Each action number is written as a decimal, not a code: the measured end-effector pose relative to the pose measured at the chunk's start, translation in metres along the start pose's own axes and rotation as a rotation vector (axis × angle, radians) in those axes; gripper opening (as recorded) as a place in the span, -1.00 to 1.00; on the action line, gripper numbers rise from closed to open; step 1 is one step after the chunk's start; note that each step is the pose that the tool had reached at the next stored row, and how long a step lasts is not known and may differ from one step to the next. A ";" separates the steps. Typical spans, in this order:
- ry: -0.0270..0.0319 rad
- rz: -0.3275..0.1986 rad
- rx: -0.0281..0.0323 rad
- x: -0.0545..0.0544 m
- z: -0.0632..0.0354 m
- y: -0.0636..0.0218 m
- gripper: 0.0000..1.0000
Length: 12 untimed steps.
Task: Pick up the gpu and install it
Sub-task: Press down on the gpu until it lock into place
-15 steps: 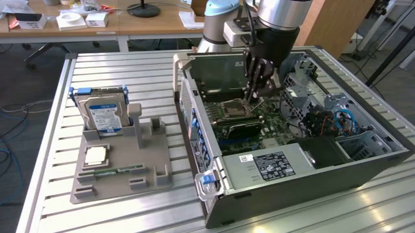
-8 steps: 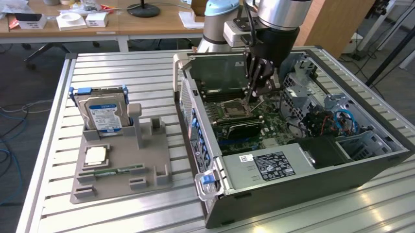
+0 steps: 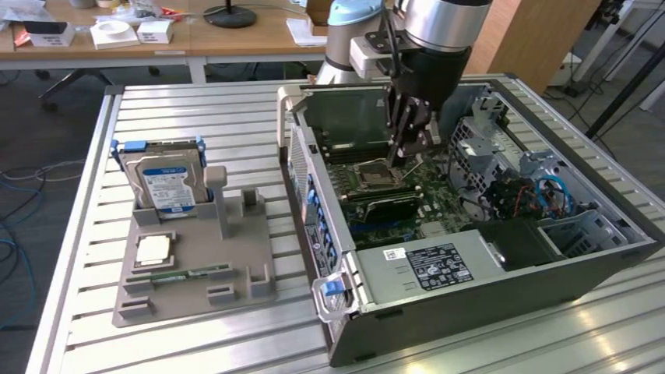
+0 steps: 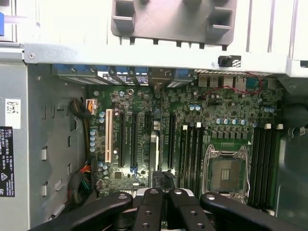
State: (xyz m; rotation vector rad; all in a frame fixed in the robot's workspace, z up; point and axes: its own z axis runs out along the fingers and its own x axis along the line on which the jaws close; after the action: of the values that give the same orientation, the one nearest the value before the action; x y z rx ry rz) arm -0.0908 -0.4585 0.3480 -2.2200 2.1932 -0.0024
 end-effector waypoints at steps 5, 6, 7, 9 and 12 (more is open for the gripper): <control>0.0002 0.000 -0.0002 0.000 0.0086 0.0002 -0.80; 0.0004 0.000 -0.0002 0.000 0.0104 0.0002 -0.80; 0.0002 0.000 -0.0001 0.000 0.0123 0.0002 -0.80; 0.0001 0.000 -0.0001 0.000 0.0161 0.0003 -0.80; 0.0002 0.000 -0.0001 0.000 0.0214 0.0003 -0.80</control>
State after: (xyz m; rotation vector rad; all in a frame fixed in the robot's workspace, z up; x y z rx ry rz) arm -0.0908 -0.4585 0.3266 -2.2202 2.1933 -0.0025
